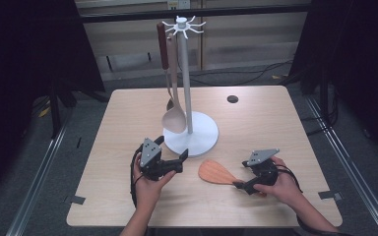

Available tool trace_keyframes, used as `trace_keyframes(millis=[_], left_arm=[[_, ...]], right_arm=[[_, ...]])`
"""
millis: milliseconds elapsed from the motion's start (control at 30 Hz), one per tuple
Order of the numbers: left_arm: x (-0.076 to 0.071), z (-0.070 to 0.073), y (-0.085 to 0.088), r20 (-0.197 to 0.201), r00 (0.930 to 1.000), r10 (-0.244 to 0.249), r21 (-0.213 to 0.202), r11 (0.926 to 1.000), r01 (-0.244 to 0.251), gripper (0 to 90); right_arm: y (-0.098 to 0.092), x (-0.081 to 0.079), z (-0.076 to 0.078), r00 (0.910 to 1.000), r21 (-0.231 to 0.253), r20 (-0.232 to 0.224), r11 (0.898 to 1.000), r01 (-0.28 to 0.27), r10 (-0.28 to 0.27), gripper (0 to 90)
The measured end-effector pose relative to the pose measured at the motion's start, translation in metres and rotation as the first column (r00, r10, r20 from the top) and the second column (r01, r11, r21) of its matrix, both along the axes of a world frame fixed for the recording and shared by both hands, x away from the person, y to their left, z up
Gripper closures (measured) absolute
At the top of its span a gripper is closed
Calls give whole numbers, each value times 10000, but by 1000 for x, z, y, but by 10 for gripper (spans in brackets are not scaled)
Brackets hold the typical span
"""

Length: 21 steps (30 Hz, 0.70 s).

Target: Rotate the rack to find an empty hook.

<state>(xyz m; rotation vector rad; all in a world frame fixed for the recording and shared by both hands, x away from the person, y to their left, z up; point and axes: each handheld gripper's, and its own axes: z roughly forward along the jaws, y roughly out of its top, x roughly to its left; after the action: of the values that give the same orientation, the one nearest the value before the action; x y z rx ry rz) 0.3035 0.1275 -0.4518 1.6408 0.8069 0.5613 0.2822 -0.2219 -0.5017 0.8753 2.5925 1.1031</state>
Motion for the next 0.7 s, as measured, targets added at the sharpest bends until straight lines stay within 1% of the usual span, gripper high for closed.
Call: trace_keyframes(millis=[67, 133, 200, 233, 267, 333, 367, 433, 500, 533, 567, 633, 700], left_arm=[[0, 0, 0, 15, 10000, -5, 29, 10000, 5, 36], [0, 0, 1, -4, 10000, -24, 19, 10000, 24, 36], [0, -1, 1, 10, 10000, -43, -12, 10000, 44, 36], [0, -1, 2, -13, 10000, 17, 32, 10000, -17, 36], [0, -1, 2, 4, 10000, 23, 44, 10000, -23, 36], [-1, 0, 2, 25, 10000, 3, 41, 10000, -3, 36], [-1, -1, 3, 6, 10000, -48, 33, 10000, 48, 36], [-2, 0, 3, 18, 10000, -33, 66, 10000, 33, 36], [-2, 0, 4, 45, 10000, -75, 57, 10000, 75, 36], [-2, 1, 5, 42, 10000, -36, 69, 10000, 36, 36], [-2, 1, 5, 33, 10000, 33, 77, 10000, -33, 36], [-3, 1, 6, 59, 10000, -19, 21, 10000, 19, 36], [-3, 1, 6, 55, 10000, -44, 55, 10000, 43, 36]], right_arm=[[1, 0, 0, 10000, -53, 28, 10000, -4, 4, 145], [2, 0, -1, 9999, -171, 107, 9998, -124, 126, 155], [4, 0, -3, 9998, -353, 22, 9992, -200, 201, 162], [5, 0, -4, 9996, -356, 122, 9991, -236, 241, 169], [6, 0, -4, 9995, -350, 112, 9990, -280, 284, 180], [7, 1, -3, 9991, -347, 120, 9986, -403, 408, 236], [8, 1, -3, 9988, -267, 104, 9985, -471, 474, 253], [9, 2, -2, 9985, -323, 97, 9980, -539, 542, 269], [9, 2, -2, 9981, -328, 140, 9977, -593, 598, 318], [10, 2, -2, 9978, -255, 124, 9975, -653, 656, 345], [11, 2, -1, 9973, -284, 105, 9970, -724, 727, 365], [12, 3, -1, 9956, -248, 159, 9955, -917, 921, 451], [14, 3, 0, 9938, -155, 126, 9938, -1105, 1107, 531]])
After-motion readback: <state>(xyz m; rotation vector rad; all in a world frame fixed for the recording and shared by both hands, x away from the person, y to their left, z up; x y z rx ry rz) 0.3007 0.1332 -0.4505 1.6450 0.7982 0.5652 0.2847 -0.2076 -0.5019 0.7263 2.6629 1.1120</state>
